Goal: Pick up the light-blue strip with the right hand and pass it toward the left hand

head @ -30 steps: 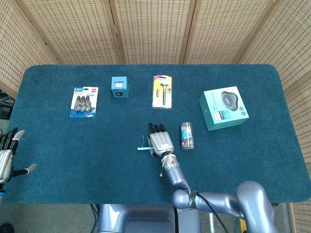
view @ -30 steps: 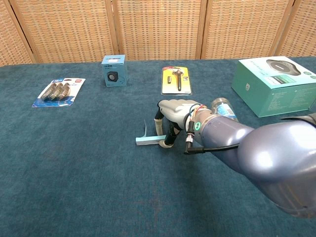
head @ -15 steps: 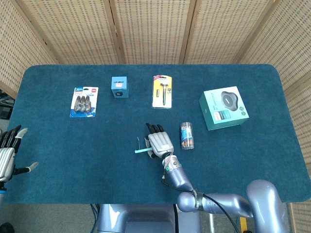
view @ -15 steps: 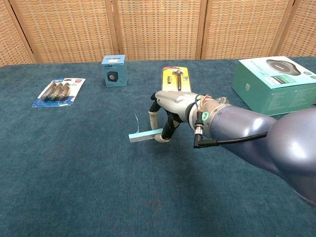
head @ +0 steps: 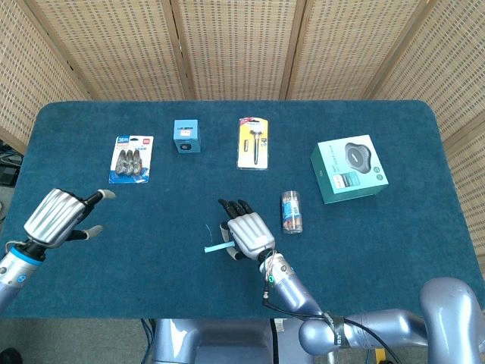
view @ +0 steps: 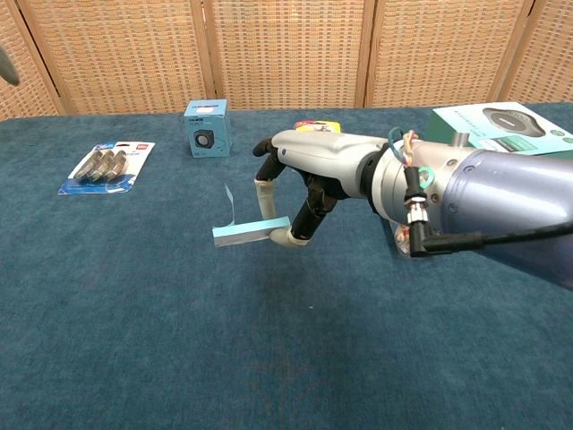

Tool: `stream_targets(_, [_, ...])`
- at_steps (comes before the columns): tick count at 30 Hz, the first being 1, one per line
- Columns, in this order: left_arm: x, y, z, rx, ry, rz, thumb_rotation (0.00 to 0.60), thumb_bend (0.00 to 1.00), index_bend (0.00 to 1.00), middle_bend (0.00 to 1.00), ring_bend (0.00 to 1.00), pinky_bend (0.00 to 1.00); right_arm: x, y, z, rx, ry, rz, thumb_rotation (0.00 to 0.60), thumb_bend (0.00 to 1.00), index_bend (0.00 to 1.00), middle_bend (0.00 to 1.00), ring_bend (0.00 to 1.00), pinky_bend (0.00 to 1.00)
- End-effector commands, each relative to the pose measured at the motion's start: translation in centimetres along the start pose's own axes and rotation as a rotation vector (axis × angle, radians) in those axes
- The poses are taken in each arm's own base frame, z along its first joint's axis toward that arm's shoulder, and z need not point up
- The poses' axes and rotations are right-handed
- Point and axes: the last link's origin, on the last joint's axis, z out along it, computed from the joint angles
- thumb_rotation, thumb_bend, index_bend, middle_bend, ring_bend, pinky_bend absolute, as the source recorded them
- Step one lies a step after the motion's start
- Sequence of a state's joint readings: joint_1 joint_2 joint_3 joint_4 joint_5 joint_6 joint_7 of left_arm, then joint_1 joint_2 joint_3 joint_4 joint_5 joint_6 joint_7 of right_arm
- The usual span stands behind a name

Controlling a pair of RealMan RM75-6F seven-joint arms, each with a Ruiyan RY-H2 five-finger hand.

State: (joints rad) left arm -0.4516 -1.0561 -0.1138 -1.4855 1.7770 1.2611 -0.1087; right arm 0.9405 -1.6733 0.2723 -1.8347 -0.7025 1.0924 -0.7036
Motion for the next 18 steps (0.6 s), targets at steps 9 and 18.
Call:
stream_targets(9, [-0.3, 5.2, 7.8, -0.2, -0.143, 0.005, 0.6, 0.05, 0.47, 0.98, 0.98, 1.0, 1.5, -1.4, -1.5, 0.048, 0.013, -0.022, 0.6, 0.5, 0.6, 0.0, 0.0, 0.0])
stream_targets(18, [-0.1, 6.9, 9.4, -0.242, -0.172, -0.027, 0.6, 0.08, 0.47, 0.98, 0.98, 1.0, 1.6, -1.5, -1.1, 0.095, 0.032, 0.004, 0.6, 0.5, 0.61, 0.0, 0.0, 0.0])
